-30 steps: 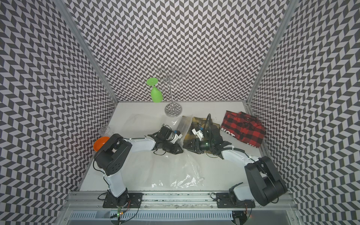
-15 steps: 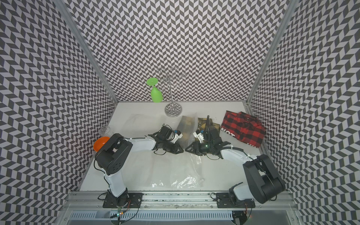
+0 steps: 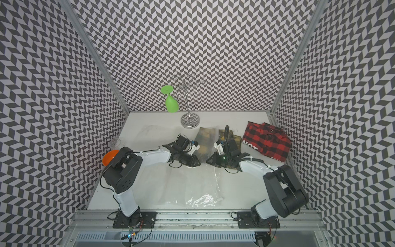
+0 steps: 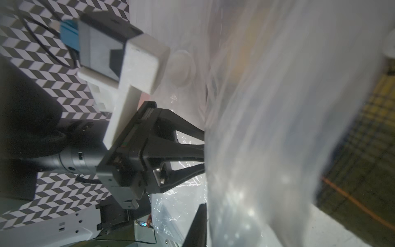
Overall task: Place the folded shirt into the vacuum bag
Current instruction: Open the vacuum bag at the center of the board.
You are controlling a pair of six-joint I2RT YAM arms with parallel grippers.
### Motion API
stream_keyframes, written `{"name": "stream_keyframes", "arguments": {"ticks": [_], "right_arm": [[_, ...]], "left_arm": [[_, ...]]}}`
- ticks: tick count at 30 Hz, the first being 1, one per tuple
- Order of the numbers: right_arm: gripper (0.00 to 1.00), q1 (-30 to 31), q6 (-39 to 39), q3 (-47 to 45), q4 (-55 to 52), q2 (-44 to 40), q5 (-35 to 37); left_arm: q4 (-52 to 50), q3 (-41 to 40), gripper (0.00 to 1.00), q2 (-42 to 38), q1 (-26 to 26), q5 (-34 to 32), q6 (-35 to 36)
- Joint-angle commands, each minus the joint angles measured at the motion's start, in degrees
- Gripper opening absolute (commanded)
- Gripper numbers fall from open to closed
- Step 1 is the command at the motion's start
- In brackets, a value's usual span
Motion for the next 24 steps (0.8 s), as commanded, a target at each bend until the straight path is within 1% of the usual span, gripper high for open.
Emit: {"name": "stream_keyframes", "arguments": {"ticks": [1, 3, 5, 6, 7, 8, 9, 11, 14, 16, 20, 23, 24], "right_arm": [[0.1, -4.25, 7.66, -1.62, 6.35, -5.4, -1.58], [0.07, -6.8, 12.77, -3.17, 9.57, -8.23, -3.18], [0.02, -8.66, 18.1, -4.96, 12.7, -11.37, -3.29], [0.01, -9.43, 21.28, -6.32, 15.24, -12.98, -3.29], [0.0, -10.05, 24.36, -7.5, 17.1, -14.46, -3.0], [0.0, -10.63, 26.48, -8.42, 18.1, -15.6, -2.87], [0.0, -11.13, 29.03, -9.63, 19.37, -16.8, -2.35], [0.0, -12.7, 32.34, -11.77, 20.5, -18.95, -1.85], [0.0, -16.11, 34.14, -14.76, 18.15, -22.83, -0.43], [0.0, -18.36, 35.13, -16.52, 16.08, -25.61, 0.14], [0.0, -19.43, 37.37, -18.63, 12.49, -28.27, 1.66], [0.0, -19.25, 45.52, -24.01, 18.58, -29.75, 2.84], [0.0, -18.66, 48.99, -25.99, 21.84, -29.6, 3.21]], "left_arm": [[-6.69, 5.44, 0.29, -6.11, 1.17, -3.79, 1.8], [-9.72, 8.49, 0.32, -7.77, 1.17, -5.07, 1.95], [-12.19, 11.39, 0.35, -9.48, 1.18, -6.18, 1.97], [-13.17, 12.79, 0.38, -10.39, 1.18, -6.74, 1.86], [-13.81, 13.94, 0.41, -11.34, 1.18, -7.33, 1.83], [-14.25, 14.7, 0.53, -12.06, 1.15, -7.85, 1.78], [-14.75, 15.47, 0.55, -12.8, 1.09, -8.39, 1.81], [-16.09, 16.39, 0.56, -13.69, 1.05, -9.39, 1.96], [-17.24, 15.21, 0.56, -14.68, 1.58, -13.47, 1.26], [-16.95, 12.84, 0.56, -15.77, 2.67, -15.77, -0.74], [-14.45, 8.23, 0.55, -18.31, 3.82, -17.02, -4.05], [-13.48, 5.9, 0.55, -19.45, 4.49, -19.62, -5.94], [-12.97, 4.74, 0.55, -19.84, 4.86, -20.69, -7.68]]}}
